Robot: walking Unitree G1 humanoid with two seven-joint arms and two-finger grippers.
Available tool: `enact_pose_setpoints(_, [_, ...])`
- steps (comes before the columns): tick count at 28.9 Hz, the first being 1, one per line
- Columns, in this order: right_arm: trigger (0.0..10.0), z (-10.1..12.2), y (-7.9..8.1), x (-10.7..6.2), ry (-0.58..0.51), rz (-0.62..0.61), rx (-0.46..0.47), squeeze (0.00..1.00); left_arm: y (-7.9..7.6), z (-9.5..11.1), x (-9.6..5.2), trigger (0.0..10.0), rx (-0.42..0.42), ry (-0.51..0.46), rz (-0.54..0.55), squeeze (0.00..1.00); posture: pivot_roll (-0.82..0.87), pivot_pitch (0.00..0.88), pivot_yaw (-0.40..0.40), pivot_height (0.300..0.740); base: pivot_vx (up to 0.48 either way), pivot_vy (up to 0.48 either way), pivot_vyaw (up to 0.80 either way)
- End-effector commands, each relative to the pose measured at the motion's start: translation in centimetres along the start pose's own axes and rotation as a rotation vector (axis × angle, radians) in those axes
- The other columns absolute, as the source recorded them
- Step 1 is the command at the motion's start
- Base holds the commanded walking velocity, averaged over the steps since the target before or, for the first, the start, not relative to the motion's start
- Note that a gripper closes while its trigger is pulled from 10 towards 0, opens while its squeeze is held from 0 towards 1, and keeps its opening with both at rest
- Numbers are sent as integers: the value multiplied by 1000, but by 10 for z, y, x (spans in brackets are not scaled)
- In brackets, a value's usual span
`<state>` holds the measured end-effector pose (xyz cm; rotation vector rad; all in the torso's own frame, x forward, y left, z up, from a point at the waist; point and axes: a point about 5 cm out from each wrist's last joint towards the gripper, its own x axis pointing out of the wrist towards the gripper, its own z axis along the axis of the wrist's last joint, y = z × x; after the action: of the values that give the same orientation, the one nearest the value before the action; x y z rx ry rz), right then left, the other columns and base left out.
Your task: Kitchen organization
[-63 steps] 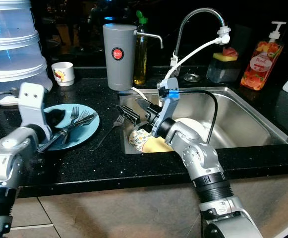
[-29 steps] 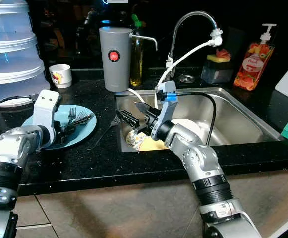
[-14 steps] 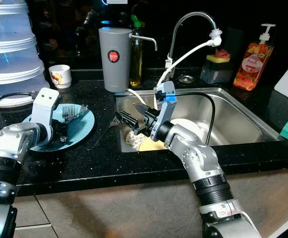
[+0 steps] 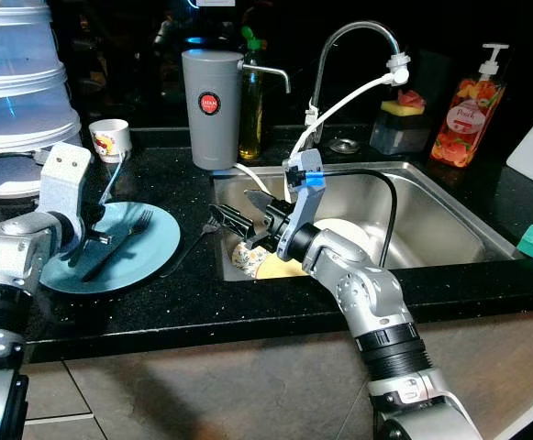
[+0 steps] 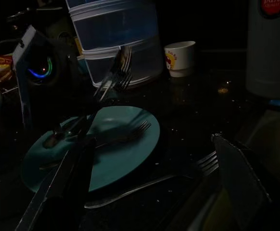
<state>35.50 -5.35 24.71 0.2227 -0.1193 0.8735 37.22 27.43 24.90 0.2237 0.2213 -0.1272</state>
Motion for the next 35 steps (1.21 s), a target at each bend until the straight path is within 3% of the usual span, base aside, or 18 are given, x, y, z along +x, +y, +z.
enact_pose_setpoints(1, [10000,-1,1,-1,-1,7,14,0,3,17,-7,0,-7,-85,-18,0,53,29,-44,740,0,0,0])
enact_pose_setpoints(6, [10000,0,2,-1,-2,10,14,0,-4,25,-8,0,-62,-145,-75,0,53,29,-44,740,0,0,0])
enact_pose_setpoints(10, [10000,0,2,0,-3,12,14,0,-9,15,-7,0,-4,-95,-79,0,53,28,-42,740,0,0,0])
enact_pose_setpoints(11, [10000,0,2,0,-3,13,13,0,-9,11,-7,7725,30,-70,-71,0,53,28,-42,740,0,0,0])
enact_pose_setpoints(12, [10000,0,2,0,-3,12,12,0,-9,10,-7,10000,41,-59,-66,0,53,28,-42,740,0,0,0])
enact_pose_setpoints(13, [10000,0,2,0,-3,12,12,0,-9,10,-7,10000,41,-59,-66,0,53,28,-42,740,0,0,0])
enact_pose_setpoints(14, [10000,1,2,0,-2,11,11,0,-8,9,-7,10000,53,-42,-56,310,51,30,-41,740,0,0,0])
enact_pose_setpoints(15, [10000,1,2,0,-2,11,11,0,-8,9,-7,10000,53,-42,-56,310,51,30,-41,740,0,0,0])
enact_pose_setpoints(16, [10000,1,1,-1,-2,10,11,0,-8,8,-7,10000,63,-32,-61,1000,51,30,-41,740,0,0,0])
enact_pose_setpoints(19, [10000,1,1,-1,-1,7,10,0,-7,6,-8,10000,95,-11,-38,1000,49,32,-39,740,0,0,0])
enact_pose_setpoints(20, [10000,1,1,-1,-2,7,10,0,-7,4,-8,10000,115,1,-29,608,49,32,-39,740,0,0,0])
enact_pose_setpoints(21, [10000,1,0,-1,-2,6,10,0,-6,4,-8,10000,120,5,-26,0,49,32,-39,740,0,0,0])
enact_pose_setpoints(33, [10000,2,-1,-1,-3,4,7,0,-3,-1,-7,10000,188,45,11,0,45,35,-47,740,0,0,0])
enact_pose_setpoints(34, [10000,2,-2,-1,-1,4,6,0,-2,-4,-6,10000,206,53,18,604,43,37,-48,740,0,0,0])
enact_pose_setpoints(35, [10000,2,-2,-1,0,4,5,0,-2,-5,-6,10000,208,54,19,604,43,37,-48,740,0,0,0])
